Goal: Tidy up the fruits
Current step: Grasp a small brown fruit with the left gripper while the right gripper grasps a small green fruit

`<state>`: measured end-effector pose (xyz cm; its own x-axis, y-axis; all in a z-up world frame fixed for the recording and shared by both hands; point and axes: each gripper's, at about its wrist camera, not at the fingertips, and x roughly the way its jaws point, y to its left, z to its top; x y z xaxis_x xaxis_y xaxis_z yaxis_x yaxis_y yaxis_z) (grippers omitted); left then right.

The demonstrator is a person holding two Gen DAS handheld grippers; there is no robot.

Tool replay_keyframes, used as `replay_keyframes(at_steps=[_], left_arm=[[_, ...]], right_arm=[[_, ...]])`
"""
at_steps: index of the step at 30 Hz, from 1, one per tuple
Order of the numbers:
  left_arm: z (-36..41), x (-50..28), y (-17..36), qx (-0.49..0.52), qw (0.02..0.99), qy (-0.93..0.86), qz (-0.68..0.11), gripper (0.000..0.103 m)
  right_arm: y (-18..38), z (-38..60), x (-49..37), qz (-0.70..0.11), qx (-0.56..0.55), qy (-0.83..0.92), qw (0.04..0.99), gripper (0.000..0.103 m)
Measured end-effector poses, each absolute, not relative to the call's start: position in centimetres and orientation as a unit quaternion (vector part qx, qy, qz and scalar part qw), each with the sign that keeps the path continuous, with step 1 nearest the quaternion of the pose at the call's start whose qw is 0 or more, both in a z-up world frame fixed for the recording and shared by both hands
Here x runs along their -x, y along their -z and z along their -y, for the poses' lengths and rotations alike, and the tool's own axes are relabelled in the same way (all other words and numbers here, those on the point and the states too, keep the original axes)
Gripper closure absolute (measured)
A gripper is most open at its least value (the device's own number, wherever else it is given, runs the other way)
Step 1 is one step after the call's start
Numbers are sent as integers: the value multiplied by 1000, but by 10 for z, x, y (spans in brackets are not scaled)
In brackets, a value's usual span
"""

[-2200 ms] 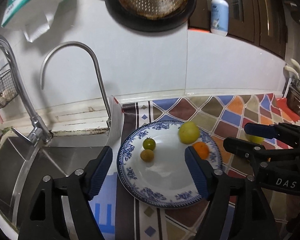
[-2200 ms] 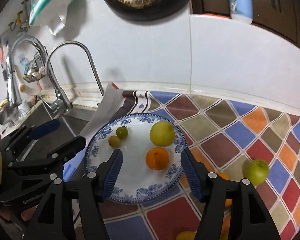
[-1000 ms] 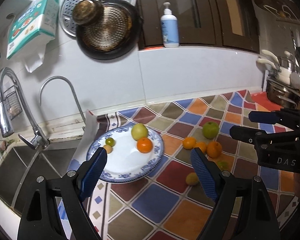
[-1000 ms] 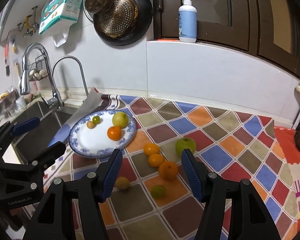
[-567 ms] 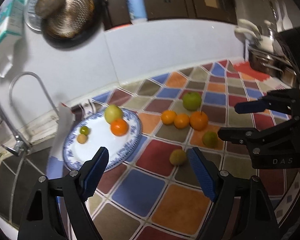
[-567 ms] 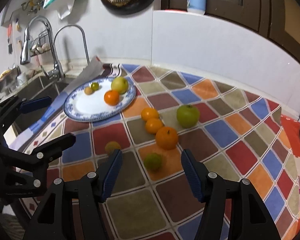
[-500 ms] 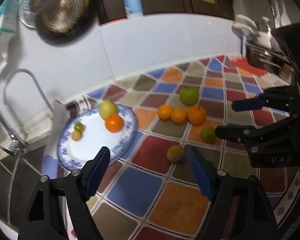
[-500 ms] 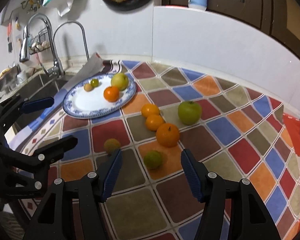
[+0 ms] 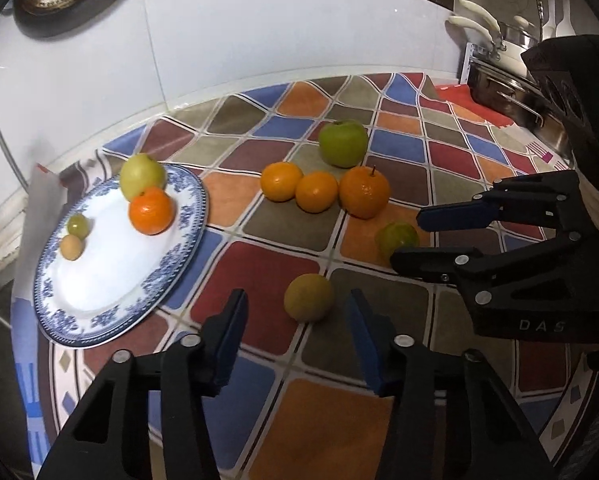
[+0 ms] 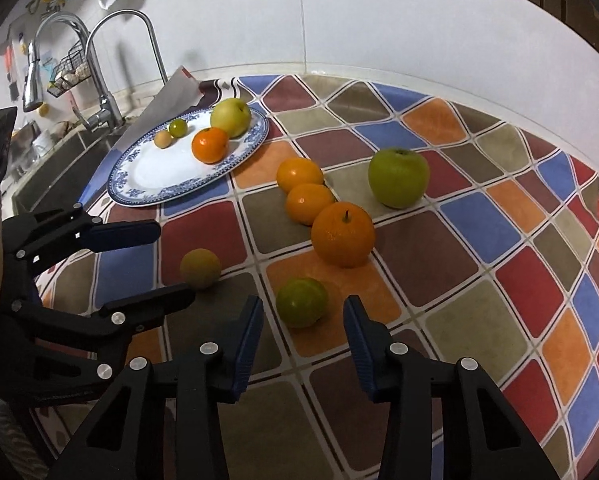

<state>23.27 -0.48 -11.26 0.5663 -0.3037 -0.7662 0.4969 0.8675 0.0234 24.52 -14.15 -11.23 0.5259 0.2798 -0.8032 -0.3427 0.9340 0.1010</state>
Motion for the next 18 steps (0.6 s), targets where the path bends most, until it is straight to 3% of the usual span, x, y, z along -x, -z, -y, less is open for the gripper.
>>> replay_keyframes(at_steps=[8,12,18], left_arm=[[10,-245,123,-102,865,236,-432,74],[10,-244,124,-96,865,235,-433,74],[5,-239,111,-81,875,221,-422,74]], right_arm=[[121,141,-254,-465,19,-184,866,67],[123,140,-255,-469,16,-191,862,73],[119,141,-252,-464,10,-189,865,73]])
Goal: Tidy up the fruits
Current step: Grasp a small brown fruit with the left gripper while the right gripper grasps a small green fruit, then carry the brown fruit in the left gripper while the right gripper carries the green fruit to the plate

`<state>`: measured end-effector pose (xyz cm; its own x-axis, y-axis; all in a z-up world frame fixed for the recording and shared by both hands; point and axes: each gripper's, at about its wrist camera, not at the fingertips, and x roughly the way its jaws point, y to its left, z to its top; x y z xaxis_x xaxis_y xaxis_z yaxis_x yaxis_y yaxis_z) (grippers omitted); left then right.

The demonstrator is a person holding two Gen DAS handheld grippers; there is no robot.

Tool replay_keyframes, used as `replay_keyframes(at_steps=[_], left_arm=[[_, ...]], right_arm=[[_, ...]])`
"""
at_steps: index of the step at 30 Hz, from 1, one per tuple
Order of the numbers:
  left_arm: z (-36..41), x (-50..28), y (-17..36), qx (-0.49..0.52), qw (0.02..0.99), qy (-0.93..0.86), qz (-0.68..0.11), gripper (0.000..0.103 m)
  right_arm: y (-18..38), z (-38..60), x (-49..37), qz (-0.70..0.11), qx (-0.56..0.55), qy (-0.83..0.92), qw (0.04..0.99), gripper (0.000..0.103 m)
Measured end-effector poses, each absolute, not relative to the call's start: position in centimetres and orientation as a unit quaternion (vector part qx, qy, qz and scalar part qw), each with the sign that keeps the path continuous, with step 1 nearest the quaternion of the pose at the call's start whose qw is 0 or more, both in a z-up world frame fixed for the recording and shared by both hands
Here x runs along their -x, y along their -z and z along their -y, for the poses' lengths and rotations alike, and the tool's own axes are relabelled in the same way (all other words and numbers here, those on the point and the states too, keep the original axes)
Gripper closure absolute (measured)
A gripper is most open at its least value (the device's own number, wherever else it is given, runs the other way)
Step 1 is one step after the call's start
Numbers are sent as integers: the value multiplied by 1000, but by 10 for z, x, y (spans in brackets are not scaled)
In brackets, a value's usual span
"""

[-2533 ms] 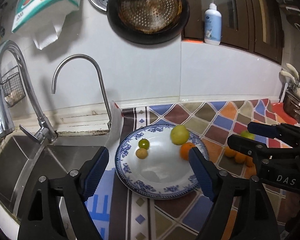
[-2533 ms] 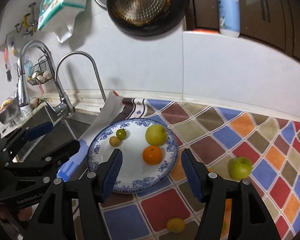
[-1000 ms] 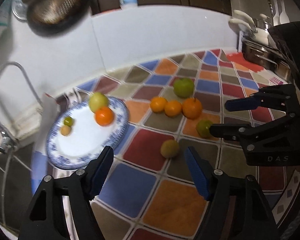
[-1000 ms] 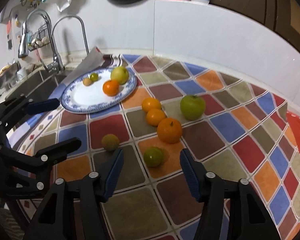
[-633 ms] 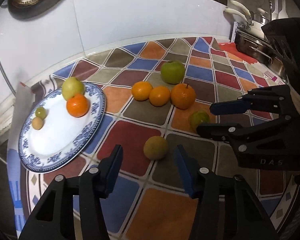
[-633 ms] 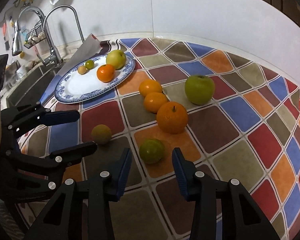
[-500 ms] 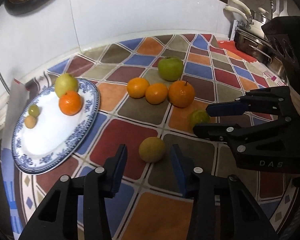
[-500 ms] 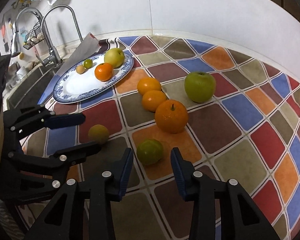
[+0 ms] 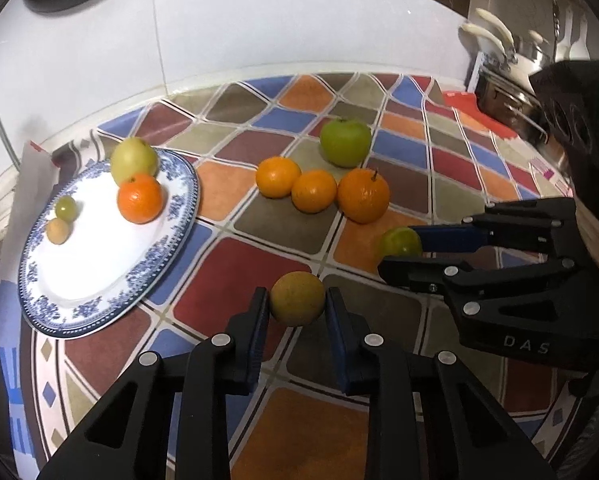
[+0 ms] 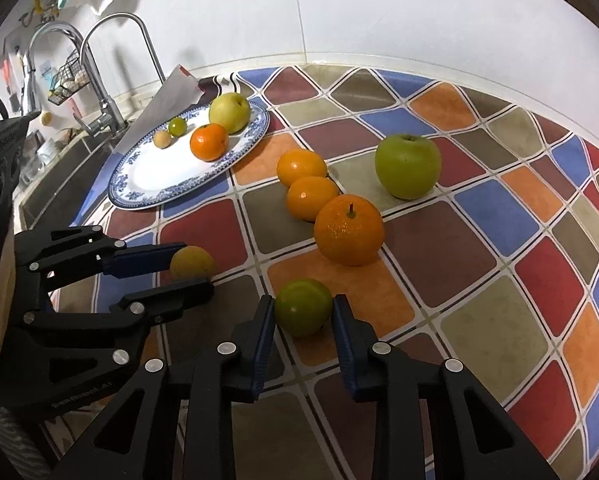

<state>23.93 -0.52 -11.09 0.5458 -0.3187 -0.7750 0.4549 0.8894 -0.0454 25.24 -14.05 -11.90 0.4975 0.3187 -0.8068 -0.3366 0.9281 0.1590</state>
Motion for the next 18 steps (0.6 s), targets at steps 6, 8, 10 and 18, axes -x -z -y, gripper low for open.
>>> replay_keyframes(at_steps=[6,8,10,18], left_arm=[[-2,-229,91,-68,891,198,-404,74],[-5,-224,84,-65,897,189,-395,74],[-9,-219,77,-62,902,180,-388,74],[-28,-198,52,-51,920,146,-360,74]], right_arm=[[104,140,-244,-446,4,-192,874,73],[98,139,-240,-441,4,-195,876,73],[92,138,-236,-433,3,-198,879,73],[65,127,-223,-400,3,-213,891,73]])
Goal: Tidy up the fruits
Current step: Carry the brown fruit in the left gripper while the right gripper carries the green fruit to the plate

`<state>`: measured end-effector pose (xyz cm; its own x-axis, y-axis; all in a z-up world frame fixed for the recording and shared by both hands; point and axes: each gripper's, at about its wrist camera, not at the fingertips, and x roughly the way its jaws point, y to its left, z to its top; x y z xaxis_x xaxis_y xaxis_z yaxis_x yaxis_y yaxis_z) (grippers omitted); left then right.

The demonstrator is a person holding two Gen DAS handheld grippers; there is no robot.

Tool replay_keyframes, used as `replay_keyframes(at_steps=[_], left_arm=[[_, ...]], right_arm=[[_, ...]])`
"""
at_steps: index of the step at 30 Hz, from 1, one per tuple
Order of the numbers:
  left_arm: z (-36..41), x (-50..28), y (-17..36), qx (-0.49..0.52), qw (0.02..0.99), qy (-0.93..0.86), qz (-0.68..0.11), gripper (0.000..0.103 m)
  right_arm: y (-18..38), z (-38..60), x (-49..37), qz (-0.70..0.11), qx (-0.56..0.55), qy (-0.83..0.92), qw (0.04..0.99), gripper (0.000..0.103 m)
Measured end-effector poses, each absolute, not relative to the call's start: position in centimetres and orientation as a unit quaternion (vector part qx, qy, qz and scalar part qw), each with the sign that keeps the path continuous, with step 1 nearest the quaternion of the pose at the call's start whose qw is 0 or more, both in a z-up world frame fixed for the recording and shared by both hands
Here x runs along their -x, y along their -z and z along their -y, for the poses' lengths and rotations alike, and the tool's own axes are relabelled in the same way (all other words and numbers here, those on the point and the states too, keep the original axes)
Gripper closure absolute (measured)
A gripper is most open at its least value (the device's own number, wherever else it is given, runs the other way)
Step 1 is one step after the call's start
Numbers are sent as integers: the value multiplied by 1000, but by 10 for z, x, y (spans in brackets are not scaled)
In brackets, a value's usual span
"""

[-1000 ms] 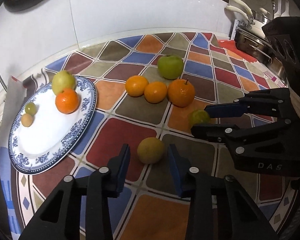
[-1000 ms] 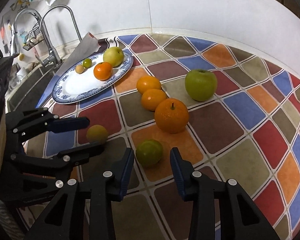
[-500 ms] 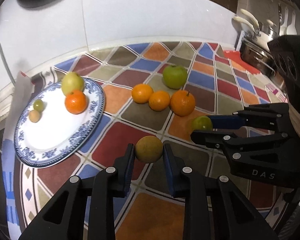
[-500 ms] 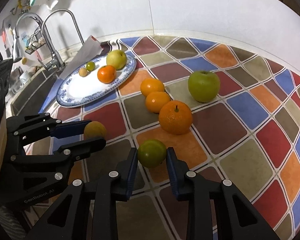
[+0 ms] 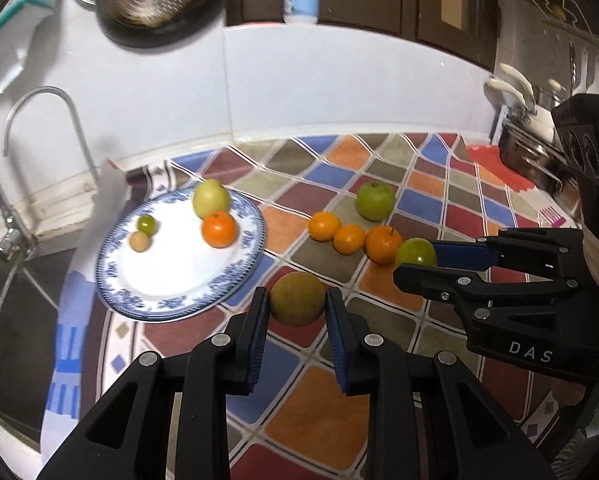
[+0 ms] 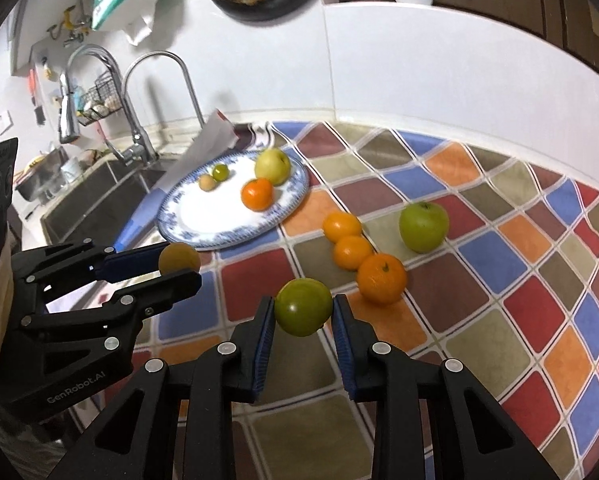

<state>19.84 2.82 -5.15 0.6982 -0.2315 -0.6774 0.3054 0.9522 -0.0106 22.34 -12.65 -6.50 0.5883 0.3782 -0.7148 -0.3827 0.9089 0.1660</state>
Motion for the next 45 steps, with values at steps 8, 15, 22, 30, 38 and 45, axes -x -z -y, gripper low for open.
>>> replay_keyframes(at_steps=[8,15,22,30,38,45], left_arm=[[-52,-184,31,-41,935,123,-330,74],[-79,-180,20,-44,944,105,-311,74],[-104,-185,13,-51,949,98,-295,74],[-124,-207,11,-62,950,101,-288,74],[-141,-238,20,-63,946,106,-298,74],[-149,-273,33,-64,942,110,-310,74]], right_arm=[[45,108,-214,-375,-3,-231,898,73],[31,85,-213,-352,-4,-241,904,73],[23,58,-218,-335,-1,-247,909,73],[20,32,-238,-328,-3,-248,912,73],[24,10,-268,-334,-1,-245,910,73],[34,-6,-301,-347,8,-241,906,73]])
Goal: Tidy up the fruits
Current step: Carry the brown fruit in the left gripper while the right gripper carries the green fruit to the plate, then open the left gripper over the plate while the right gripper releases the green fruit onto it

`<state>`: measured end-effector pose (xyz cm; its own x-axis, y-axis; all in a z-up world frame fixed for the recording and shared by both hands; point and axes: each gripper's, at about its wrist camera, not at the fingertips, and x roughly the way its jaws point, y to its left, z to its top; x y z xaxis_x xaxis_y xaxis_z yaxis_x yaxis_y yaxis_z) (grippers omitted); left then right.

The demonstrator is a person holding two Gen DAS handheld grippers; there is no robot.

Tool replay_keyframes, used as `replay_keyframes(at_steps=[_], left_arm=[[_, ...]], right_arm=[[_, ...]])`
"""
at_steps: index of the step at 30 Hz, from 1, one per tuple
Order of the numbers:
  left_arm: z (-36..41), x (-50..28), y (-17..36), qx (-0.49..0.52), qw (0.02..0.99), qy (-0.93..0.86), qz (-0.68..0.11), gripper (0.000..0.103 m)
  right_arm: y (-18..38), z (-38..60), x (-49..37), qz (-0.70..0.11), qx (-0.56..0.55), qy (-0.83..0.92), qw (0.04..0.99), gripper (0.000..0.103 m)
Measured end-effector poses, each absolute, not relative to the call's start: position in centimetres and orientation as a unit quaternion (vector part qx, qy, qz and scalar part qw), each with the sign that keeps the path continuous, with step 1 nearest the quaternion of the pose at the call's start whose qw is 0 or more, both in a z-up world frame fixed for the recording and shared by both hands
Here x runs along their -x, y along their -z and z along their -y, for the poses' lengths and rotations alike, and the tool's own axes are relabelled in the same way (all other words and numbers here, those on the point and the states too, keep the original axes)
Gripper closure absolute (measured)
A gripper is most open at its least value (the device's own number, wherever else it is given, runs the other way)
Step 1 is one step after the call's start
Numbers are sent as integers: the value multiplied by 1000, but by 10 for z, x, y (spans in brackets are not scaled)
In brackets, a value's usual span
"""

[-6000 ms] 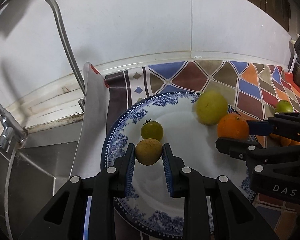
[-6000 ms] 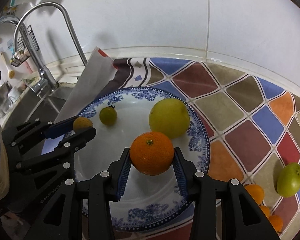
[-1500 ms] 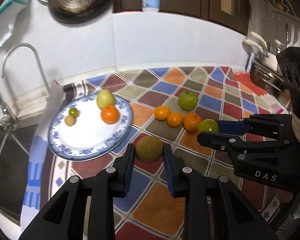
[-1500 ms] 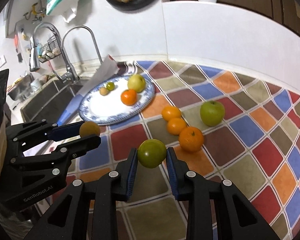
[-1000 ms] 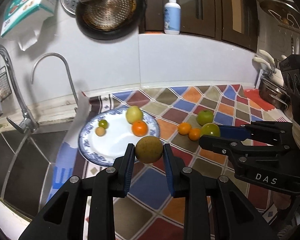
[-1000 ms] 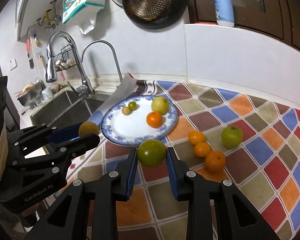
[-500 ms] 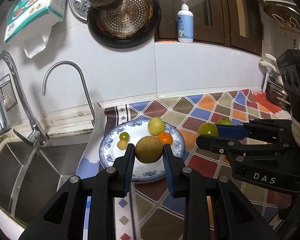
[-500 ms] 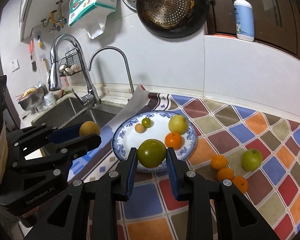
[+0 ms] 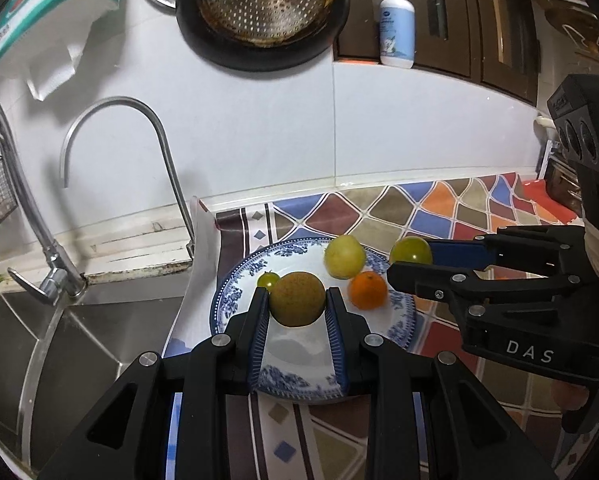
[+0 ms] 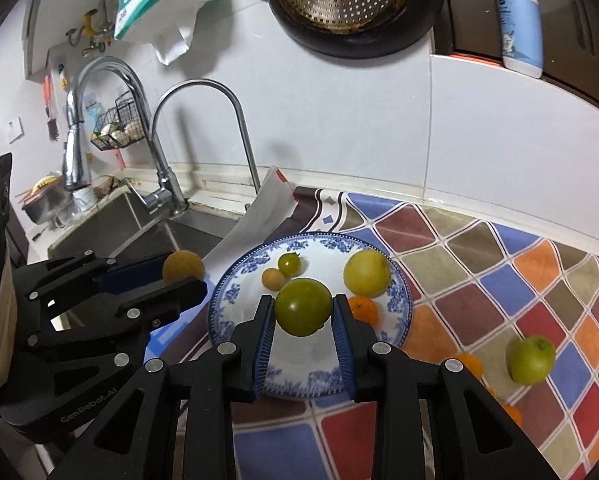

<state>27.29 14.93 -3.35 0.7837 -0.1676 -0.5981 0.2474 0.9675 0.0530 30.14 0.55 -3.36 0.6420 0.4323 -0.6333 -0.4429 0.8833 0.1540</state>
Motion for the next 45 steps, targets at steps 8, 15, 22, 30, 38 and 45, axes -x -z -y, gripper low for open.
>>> replay_keyframes(at_steps=[8,15,22,30,38,45], left_arm=[[-153,-314,49,-65,937,126,-318,74],[-150,-343,71,-75,928,139,-337,74],[-147,-362,90,-73,920,146,-356,74],[-147,-371,100,-66,916,146,-368,74],[-152,-366,92,-69,922,127,-359,66],[-155,-344,70,-68,934,107,-334,58]], right_arm=[[49,-14,-337,-361,11,-238,902,73],[67,-19,-364,-378,9,-236,895,73],[84,-20,-381,-395,3,-231,889,73],[93,-20,-387,-403,1,-229,886,73],[92,-19,-386,-402,-4,-229,887,71],[75,-12,-369,-381,2,-218,898,67]])
